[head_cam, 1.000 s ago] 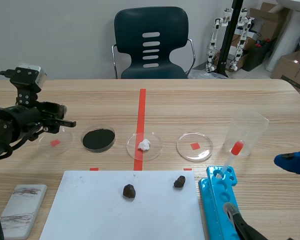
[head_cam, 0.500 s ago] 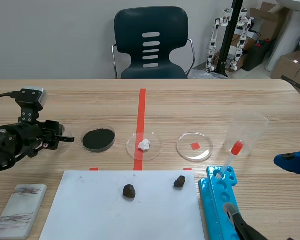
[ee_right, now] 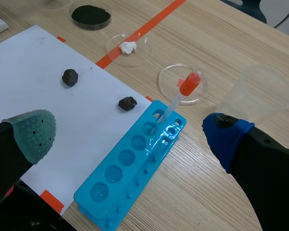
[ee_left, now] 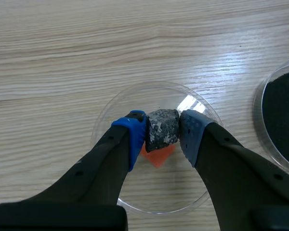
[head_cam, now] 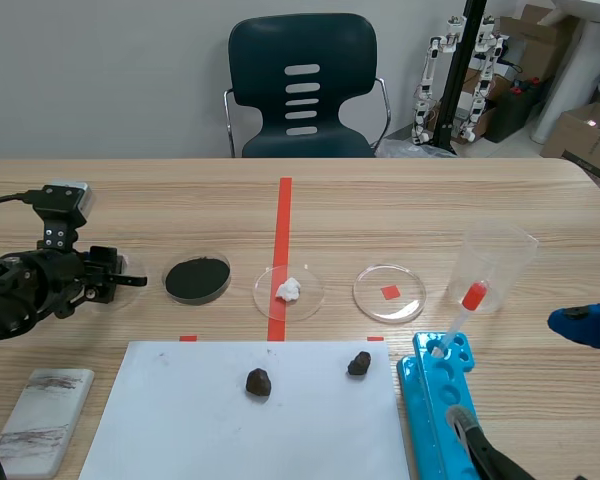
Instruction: Put the mineral in the empty petri dish
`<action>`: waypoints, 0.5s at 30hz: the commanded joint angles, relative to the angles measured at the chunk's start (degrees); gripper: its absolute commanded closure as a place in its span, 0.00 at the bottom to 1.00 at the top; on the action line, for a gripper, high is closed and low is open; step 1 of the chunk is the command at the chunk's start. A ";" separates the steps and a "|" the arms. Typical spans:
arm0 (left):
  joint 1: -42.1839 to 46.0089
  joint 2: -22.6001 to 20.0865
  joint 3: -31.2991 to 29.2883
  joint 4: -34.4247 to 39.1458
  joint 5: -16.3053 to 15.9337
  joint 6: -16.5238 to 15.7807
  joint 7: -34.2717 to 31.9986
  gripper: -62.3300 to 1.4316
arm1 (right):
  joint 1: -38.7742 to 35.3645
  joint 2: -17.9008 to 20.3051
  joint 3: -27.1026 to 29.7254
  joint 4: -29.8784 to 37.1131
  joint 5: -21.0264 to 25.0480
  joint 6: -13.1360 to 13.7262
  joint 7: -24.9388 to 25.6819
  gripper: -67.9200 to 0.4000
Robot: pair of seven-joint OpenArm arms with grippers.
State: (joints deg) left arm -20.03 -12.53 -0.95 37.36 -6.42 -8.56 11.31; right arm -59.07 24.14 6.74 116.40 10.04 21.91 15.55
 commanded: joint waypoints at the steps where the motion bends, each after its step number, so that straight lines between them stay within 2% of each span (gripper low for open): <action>1: -1.29 -0.52 -0.48 0.17 -0.11 0.31 -1.18 0.80 | 0.17 0.02 0.37 0.26 0.66 0.07 0.68 0.05; 12: -1.92 -0.52 -0.48 -1.79 -0.11 0.31 -1.16 0.79 | 0.17 0.02 0.37 0.26 0.66 0.07 0.68 0.05; 15: -1.92 -0.55 -0.48 -1.79 -0.13 0.31 -1.16 0.69 | 0.17 0.02 0.37 0.26 0.66 0.07 0.68 0.05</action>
State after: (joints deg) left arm -20.69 -12.53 -0.95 34.72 -6.42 -8.56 10.92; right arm -59.07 24.14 6.74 116.40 10.04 21.91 15.55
